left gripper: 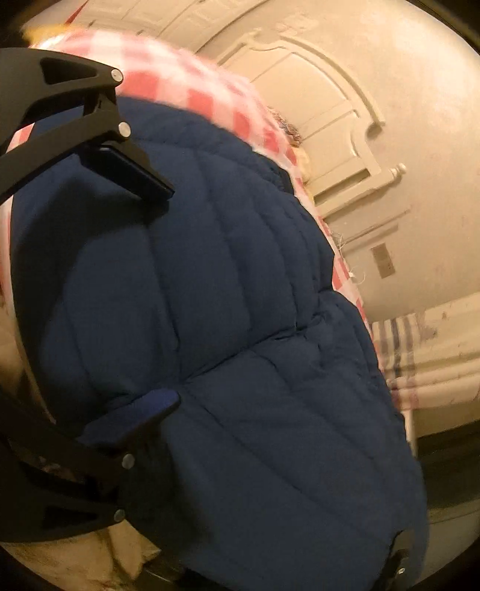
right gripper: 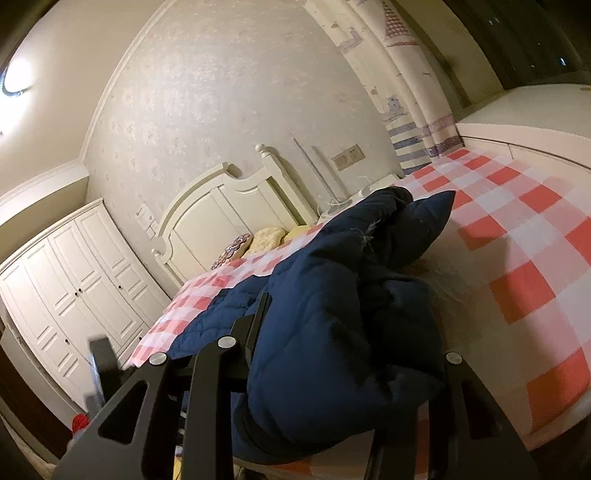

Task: Fold large clothes
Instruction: 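Grasp the folded jacket with both tools and lift it off the bed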

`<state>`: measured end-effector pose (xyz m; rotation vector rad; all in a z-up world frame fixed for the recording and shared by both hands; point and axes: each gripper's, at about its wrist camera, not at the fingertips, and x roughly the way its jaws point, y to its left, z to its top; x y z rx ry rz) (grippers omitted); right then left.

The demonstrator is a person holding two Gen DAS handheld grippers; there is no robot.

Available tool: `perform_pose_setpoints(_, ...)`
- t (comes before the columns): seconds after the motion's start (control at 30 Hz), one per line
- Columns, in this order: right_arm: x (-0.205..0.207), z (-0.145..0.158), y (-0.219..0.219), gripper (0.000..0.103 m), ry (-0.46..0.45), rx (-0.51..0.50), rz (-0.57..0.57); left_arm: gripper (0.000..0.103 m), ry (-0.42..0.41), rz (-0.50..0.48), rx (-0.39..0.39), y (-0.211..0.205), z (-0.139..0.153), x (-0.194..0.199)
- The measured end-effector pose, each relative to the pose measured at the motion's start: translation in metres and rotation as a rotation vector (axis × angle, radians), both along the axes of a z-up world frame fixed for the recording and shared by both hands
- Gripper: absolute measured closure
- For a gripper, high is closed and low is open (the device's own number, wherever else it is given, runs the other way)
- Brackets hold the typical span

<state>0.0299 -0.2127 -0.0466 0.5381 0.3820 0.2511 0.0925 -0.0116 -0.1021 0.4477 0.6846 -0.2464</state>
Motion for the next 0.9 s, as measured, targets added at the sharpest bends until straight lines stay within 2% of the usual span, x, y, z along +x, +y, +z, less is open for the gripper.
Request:
perform_pose_setpoints(0.07, 0.0, 0.007, 0.005, 0.06, -0.009, -0.027, 0.003, 0.002, 0.044, 0.0, -0.03, 0.004, 0.003, 0.008)
perform_pose_setpoints(0.23, 0.002, 0.021, 0.018, 0.06, -0.023, -0.085, 0.007, 0.002, 0.057, -0.014, -0.058, 0.011, 0.002, 0.01)
perform_pose_setpoints(0.33, 0.005, 0.031, 0.028, 0.06, -0.029, -0.132, 0.008, 0.002, 0.085, -0.023, -0.159, 0.026, 0.013, 0.006)
perform_pose_setpoints(0.4, 0.008, 0.043, 0.044, 0.06, -0.045, -0.208, 0.018, 0.002, 0.109, -0.035, -0.377, 0.058, 0.033, 0.009)
perform_pose_setpoints(0.47, 0.012, 0.055, 0.065, 0.06, -0.064, -0.303, 0.03, 0.002, 0.213, -0.034, -0.678, 0.103, 0.051, 0.033)
perform_pose_setpoints(0.5, 0.016, 0.064, 0.085, 0.06, -0.083, -0.377, 0.049, 0.002, 0.246, -0.037, -0.759, 0.113, 0.055, 0.039)
perform_pose_setpoints(0.53, 0.019, 0.072, 0.105, 0.06, -0.105, -0.441, 0.076, 0.002, 0.306, -0.058, -0.872, 0.13, 0.059, 0.056)
perform_pose_setpoints(0.57, 0.021, 0.077, 0.121, 0.06, -0.121, -0.489, 0.1, 0.002, 0.365, -0.099, -0.95, 0.141, 0.062, 0.073)
perform_pose_setpoints(0.63, 0.028, 0.085, 0.175, 0.06, -0.161, -0.656, 0.176, 0.002, 0.462, -0.162, -1.061, 0.157, 0.061, 0.104)
perform_pose_setpoints(0.73, 0.035, 0.075, 0.254, 0.06, -0.189, -0.892, 0.292, 0.002, 0.561, -0.18, -1.186, 0.176, 0.054, 0.137)
perform_pose_setpoints(0.77, 0.038, 0.067, 0.274, 0.06, -0.181, -0.964, 0.324, 0.002, 0.589, -0.193, -1.224, 0.181, 0.051, 0.145)
perform_pose_setpoints(0.8, 0.042, 0.048, 0.307, 0.06, -0.149, -1.092, 0.386, 0.002, 0.613, -0.188, -1.258, 0.189, 0.045, 0.152)
perform_pose_setpoints(0.83, 0.045, 0.035, 0.326, 0.06, -0.129, -1.161, 0.422, 0.002, 0.615, -0.166, -1.268, 0.196, 0.041, 0.154)
perform_pose_setpoints(0.9, 0.051, 0.009, 0.351, 0.06, -0.097, -1.223, 0.481, 0.002, 0.624, -0.156, -1.291, 0.206, 0.031, 0.157)
